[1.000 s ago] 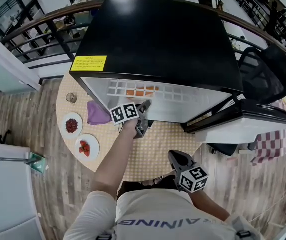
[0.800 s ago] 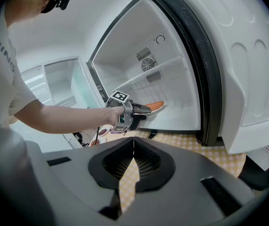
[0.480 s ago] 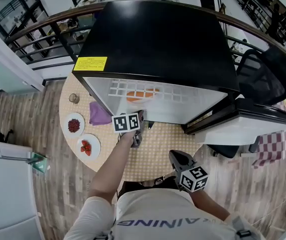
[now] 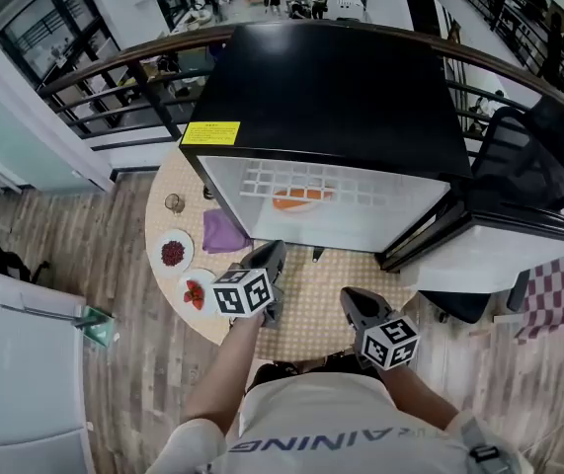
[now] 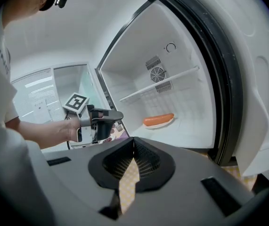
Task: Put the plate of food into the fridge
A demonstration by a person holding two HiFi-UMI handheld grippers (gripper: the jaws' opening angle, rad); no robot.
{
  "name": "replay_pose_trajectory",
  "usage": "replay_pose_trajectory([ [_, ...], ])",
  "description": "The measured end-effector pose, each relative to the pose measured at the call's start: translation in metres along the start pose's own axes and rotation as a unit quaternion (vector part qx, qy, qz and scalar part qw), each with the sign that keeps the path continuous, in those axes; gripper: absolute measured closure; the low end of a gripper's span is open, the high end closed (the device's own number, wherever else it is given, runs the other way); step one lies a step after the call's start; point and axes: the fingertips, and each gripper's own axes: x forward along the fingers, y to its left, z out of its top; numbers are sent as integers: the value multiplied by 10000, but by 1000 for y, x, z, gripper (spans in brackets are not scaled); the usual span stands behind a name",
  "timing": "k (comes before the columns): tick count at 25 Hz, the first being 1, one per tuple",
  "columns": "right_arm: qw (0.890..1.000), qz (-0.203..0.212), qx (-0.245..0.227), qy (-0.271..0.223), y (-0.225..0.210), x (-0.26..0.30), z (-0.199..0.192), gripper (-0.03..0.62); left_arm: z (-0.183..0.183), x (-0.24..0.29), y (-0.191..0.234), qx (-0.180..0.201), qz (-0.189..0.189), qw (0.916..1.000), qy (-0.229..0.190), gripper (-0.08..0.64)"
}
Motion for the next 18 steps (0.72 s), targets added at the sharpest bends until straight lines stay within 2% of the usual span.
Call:
replay_pose_trajectory([
  [4,9997,177,49,-157,7,3,9,571,7,-36,-18,568,-79,9980,-271,551],
  [8,9997,161,-13,-184,12,3,17,571,2,-69,-33,940,-136,9946,-420,551],
  [15,9978,265,-357,-501,25,0,42,571,2,-115,-45,892,-12,9928,-798,551],
  [18,9969,296,-473,-563,30,1,48,571,5,-128,-48,1078,59,9894,-968,551],
])
